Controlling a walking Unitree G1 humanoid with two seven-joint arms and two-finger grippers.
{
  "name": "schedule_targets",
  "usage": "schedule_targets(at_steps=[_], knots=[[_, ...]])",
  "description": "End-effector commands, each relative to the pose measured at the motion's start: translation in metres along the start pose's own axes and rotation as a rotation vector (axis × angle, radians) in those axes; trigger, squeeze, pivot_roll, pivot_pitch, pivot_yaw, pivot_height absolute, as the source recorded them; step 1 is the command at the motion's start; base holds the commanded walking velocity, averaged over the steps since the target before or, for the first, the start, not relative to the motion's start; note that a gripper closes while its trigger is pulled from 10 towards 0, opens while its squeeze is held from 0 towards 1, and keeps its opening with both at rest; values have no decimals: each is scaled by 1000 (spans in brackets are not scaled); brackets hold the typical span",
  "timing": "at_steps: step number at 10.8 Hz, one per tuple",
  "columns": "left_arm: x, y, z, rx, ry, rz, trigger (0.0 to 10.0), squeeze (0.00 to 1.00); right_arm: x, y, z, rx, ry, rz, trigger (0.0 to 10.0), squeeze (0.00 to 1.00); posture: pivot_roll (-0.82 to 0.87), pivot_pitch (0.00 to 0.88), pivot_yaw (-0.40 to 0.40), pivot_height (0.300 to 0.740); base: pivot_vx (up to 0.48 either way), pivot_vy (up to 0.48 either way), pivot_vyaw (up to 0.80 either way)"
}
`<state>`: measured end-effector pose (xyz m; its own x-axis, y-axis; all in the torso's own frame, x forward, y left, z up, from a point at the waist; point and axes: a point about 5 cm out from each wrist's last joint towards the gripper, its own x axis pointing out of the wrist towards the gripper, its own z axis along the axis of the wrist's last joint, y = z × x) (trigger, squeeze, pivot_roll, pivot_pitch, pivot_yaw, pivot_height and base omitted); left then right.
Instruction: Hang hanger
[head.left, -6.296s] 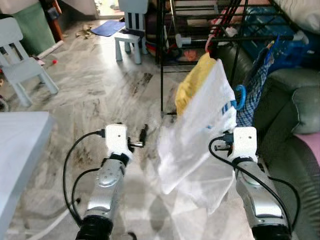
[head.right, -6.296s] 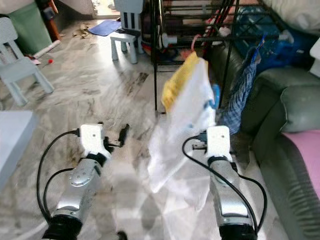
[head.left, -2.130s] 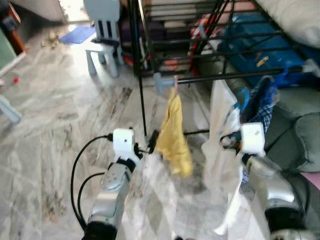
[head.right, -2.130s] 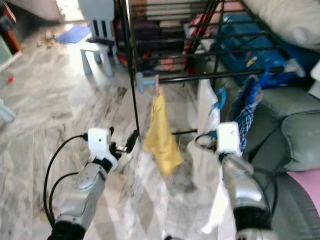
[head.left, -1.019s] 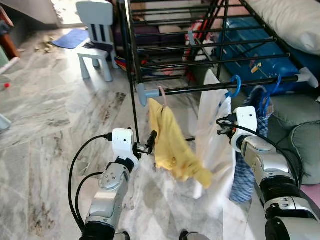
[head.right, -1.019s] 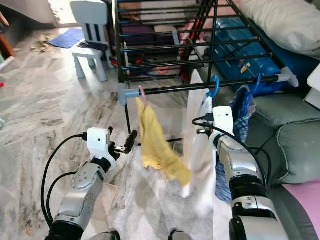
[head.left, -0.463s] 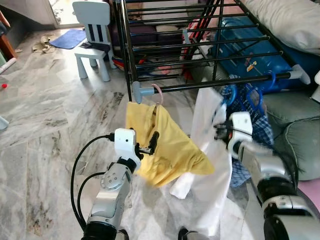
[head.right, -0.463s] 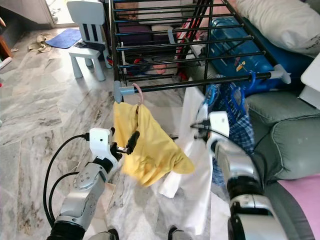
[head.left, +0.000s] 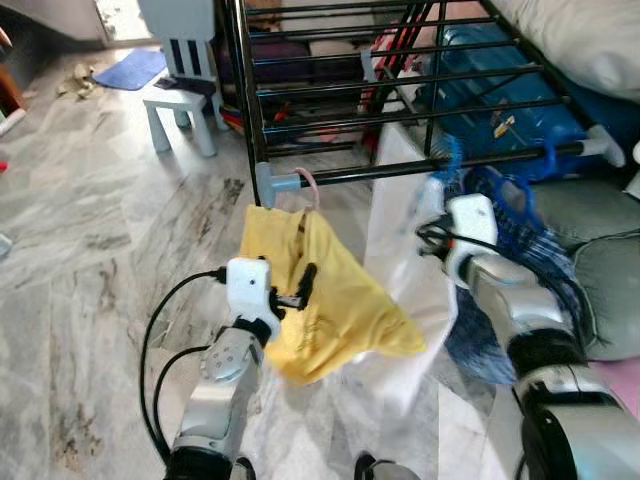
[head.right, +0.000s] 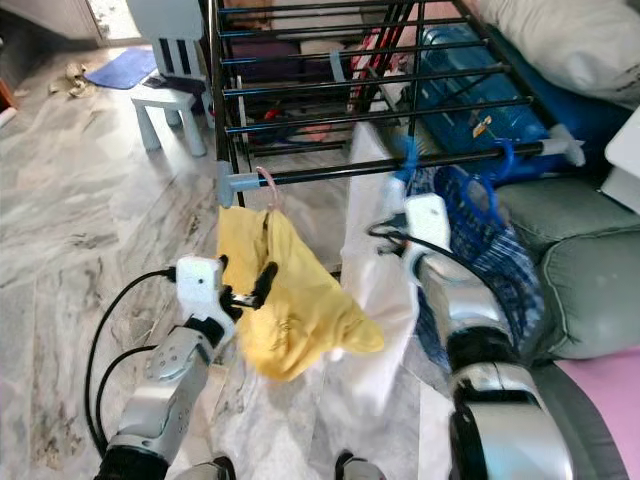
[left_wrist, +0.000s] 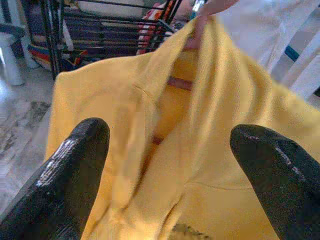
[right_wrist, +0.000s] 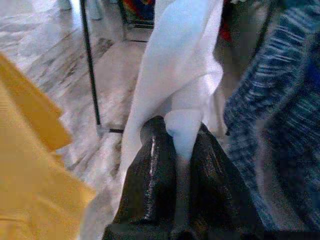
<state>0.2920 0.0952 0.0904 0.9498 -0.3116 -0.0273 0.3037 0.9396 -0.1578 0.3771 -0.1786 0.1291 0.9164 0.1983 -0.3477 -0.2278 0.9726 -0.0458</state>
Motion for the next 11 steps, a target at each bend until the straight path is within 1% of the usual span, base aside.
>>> schedule_targets(at_steps=[1,2,3,4,5,6,7,8,9,10,11], knots=[[-1,1,2,6,-3,5,10000,0,2,3,24,-31,-87,13,10000,0,-65,122,-31,740,0,0,0],[-3,1,1,10,6,6,10000,0,9,9,23,15,-40,21,10000,0,-57,131,-31,740,0,0,0],[-4,0,0,13,11,4,10000,0,12,11,23,20,-13,11,10000,0,-47,136,-35,740,0,0,0],[-6,0,0,15,13,5,10000,0,14,13,21,50,2,12,10000,0,-42,137,-37,740,0,0,0],[-7,2,1,21,20,16,10000,0,14,14,4,73,56,-12,10000,0,-25,142,-41,740,0,0,0],[-7,3,1,21,21,20,10000,0,14,14,-2,79,71,-14,10000,0,-24,143,-41,740,0,0,0],[-9,4,1,21,27,23,10000,0,13,12,-14,49,95,-39,10000,0,-23,147,-37,740,0,0,0],[-8,2,0,21,36,18,10000,0,11,9,-22,61,89,-61,10000,1000,-34,150,-29,740,0,0,0],[-7,0,0,28,43,16,10000,0,9,5,-21,46,29,-73,10000,1000,-41,153,-21,740,0,0,0],[-4,4,0,73,56,81,10000,0,7,4,-19,16,-9,-83,10000,1000,-44,153,-19,740,0,0,0],[-3,11,-3,77,83,133,10000,0,6,4,-18,-2,-31,-89,10000,1000,-47,155,-16,740,0,0,0]])
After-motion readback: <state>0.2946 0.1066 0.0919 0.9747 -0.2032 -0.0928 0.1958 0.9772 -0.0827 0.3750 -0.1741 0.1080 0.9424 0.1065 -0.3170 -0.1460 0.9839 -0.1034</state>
